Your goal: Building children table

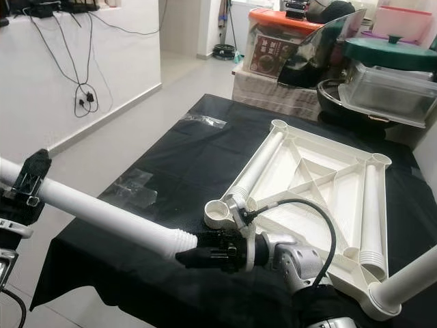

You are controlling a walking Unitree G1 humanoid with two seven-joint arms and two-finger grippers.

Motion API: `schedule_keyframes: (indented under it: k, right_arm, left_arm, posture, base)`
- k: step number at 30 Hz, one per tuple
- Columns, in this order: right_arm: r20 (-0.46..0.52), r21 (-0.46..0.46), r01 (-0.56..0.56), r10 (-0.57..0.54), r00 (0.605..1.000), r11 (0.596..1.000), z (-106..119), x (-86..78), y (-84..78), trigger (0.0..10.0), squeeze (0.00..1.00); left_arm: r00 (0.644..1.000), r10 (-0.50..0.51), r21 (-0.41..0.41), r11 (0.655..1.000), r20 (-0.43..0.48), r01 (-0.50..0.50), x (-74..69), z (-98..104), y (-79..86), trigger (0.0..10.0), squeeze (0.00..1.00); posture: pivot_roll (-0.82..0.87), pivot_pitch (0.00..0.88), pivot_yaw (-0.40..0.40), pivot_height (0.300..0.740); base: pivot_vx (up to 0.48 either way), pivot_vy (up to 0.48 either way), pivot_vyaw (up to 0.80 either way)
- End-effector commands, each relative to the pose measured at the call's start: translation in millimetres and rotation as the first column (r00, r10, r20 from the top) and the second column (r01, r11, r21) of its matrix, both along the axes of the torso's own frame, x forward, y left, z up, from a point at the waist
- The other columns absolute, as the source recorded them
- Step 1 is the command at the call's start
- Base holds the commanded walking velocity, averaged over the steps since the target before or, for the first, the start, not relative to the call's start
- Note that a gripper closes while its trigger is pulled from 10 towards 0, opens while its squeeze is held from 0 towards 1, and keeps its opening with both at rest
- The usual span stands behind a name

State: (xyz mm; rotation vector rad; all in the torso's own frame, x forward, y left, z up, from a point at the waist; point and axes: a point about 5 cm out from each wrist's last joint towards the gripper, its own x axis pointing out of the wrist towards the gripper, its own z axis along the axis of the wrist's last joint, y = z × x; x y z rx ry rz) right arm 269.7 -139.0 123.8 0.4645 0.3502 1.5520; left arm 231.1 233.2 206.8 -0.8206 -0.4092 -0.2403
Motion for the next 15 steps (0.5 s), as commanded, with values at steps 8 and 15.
schedule_keyframes:
  k: [8,15]
  right_arm:
    - [0.094,-0.201,0.28,-0.266,0.959,0.939,-7.8,37.0,16.3,10.0,0.0]
    - [0.183,-0.186,0.275,-0.242,0.953,0.943,7.8,41.6,15.7,10.0,1.0]
  left_arm:
    - [0.993,-0.102,-0.016,0.995,0.057,0.103,7.0,24.7,-24.1,0.0,0.0]
    - [0.983,-0.16,0.073,0.985,0.088,0.154,13.5,46.1,-28.6,4.6,0.0]
  posture:
    - [0.08,0.0,-0.103,0.74]
    - [0.07,0.0,-0.096,0.74]
  base:
    - [0.0,0.0,0.0]
    - [0.0,0.0,0.0]
